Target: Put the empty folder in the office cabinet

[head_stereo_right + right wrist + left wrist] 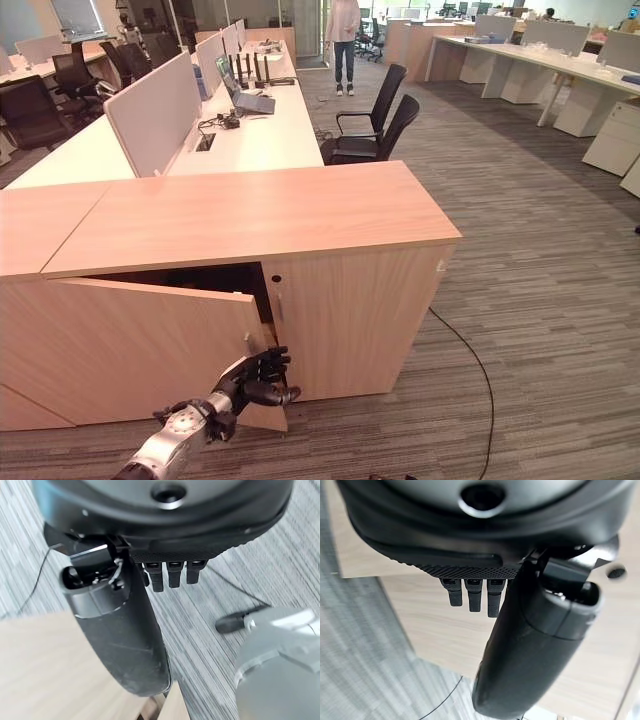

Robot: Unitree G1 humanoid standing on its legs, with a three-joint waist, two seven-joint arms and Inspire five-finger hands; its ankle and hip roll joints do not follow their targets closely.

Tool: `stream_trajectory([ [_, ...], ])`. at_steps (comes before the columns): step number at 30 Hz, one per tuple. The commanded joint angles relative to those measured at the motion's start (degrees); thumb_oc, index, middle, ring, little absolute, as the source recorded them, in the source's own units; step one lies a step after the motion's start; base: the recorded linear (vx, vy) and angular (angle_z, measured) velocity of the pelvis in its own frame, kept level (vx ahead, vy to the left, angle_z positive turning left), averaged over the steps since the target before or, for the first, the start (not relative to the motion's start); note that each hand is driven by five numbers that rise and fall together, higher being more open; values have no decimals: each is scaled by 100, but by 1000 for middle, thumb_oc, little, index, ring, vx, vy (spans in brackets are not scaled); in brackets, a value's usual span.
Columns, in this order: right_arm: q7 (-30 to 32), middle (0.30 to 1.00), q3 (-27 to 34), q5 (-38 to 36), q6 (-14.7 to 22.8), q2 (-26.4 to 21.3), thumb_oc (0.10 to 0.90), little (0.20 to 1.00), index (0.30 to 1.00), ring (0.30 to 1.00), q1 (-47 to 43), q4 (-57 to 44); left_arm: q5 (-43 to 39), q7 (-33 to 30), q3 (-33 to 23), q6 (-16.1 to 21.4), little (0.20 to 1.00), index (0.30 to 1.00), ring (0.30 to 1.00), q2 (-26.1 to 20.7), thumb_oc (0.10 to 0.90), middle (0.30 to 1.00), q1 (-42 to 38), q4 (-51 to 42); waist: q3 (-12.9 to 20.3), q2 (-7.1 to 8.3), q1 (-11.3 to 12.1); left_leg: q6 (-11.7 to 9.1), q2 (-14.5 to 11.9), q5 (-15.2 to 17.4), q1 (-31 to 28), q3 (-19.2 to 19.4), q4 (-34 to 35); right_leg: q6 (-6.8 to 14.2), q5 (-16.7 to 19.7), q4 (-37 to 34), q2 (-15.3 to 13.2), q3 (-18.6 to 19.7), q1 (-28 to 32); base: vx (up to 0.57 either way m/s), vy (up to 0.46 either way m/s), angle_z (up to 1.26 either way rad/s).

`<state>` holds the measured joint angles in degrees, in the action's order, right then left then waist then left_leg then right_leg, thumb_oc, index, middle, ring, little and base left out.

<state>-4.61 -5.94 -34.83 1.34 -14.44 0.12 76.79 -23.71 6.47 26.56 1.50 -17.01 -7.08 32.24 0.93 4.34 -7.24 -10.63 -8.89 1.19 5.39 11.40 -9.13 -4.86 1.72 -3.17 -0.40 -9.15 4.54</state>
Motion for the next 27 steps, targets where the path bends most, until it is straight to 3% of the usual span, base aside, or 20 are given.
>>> stream_trajectory([
  [1, -93, 900, 118, -19, 80, -143, 800, 900, 900, 900, 33, -13, 466, -382, -613, 702, 900, 900, 900, -164, 800, 900, -1090, 340, -221, -135, 120, 539, 296, -360, -35, 243, 192, 698, -472, -176, -53, -513, 82, 37, 141, -71],
  [2, -126, 900, 192, 20, 62, -150, 800, 900, 900, 900, 166, 53, 723, -536, -736, 743, 900, 900, 900, -277, 800, 900, -1364, 733, -146, -212, 48, 583, 395, -335, -349, 354, 579, 770, -451, -166, -69, -479, 94, 36, 118, -55],
  [9, -223, 900, 421, 157, -5, -213, 800, 900, 900, 900, 475, 252, 1163, -847, -1029, 806, 900, 900, 900, -891, 800, 900, -1987, 1552, 92, -392, -145, 634, 613, -451, -753, 518, 1360, 973, -310, -140, -213, -410, -42, 4, 110, -16],
  [18, -332, 900, 528, 195, -11, -168, 800, 900, 900, 900, 743, 294, 1050, -736, -1410, 828, 900, 900, 900, -1554, 800, 900, -1983, 2390, 253, -474, -228, 713, 730, -337, -722, 549, 1413, 1109, -199, -161, -332, -426, -135, -16, 69, -15],
  [27, -553, 900, 539, 209, -21, -188, 800, 900, 900, 900, 665, 207, -698, 804, -1382, 703, 900, 900, 900, -1825, 800, 900, -966, 1534, 339, -499, -86, 769, 764, -276, -682, 532, 1413, 1172, -134, -183, -404, -506, -154, 10, 39, 4],
])
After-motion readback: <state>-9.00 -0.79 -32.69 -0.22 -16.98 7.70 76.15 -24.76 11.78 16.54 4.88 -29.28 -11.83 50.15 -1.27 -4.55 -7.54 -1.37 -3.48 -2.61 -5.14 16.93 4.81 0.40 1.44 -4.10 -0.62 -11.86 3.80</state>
